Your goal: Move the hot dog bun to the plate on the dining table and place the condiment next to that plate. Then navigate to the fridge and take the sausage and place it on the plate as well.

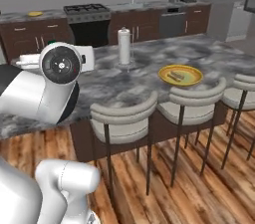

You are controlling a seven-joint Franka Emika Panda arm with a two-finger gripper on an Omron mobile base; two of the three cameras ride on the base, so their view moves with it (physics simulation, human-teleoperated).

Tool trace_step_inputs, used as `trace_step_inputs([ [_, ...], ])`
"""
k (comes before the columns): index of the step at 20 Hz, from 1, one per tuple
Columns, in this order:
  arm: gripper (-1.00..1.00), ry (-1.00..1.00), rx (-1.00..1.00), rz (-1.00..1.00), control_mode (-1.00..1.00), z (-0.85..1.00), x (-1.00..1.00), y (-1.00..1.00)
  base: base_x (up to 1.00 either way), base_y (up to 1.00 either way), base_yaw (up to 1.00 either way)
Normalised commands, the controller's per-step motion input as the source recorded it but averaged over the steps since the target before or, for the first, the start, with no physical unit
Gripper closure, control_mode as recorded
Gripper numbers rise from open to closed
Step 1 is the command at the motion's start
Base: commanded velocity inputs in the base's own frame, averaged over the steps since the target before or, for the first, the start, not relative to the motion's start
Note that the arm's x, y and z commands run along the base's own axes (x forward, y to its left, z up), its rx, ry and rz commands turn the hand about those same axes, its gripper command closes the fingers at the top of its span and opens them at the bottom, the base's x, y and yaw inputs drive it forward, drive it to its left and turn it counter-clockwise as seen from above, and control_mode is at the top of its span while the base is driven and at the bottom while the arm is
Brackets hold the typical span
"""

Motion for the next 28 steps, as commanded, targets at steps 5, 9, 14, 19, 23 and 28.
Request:
trace_step_inputs([
  [5, 1.0, 0.0, 0.0, 0.0, 1.0, 0.0, 0.0, 0.0, 0.24, -1.0, 0.33],
  [9, 1.0, 0.0, 0.0, 0.0, 1.0, 0.0, 0.0, 0.0, 0.24, -1.0, 0.33],
  [14, 1.0, 0.0, 0.0, 0.0, 1.0, 0.0, 0.0, 0.0, 0.22, -1.0, 0.33],
  [19, 1.0, 0.0, 0.0, 0.0, 1.0, 0.0, 0.0, 0.0, 0.22, -1.0, 0.33],
  [23, 1.0, 0.0, 0.0, 0.0, 1.0, 0.0, 0.0, 0.0, 0.2, -1.0, 0.33],
  [28, 1.0, 0.0, 0.0, 0.0, 1.0, 0.0, 0.0, 0.0, 0.4, -0.92, 0.3],
])
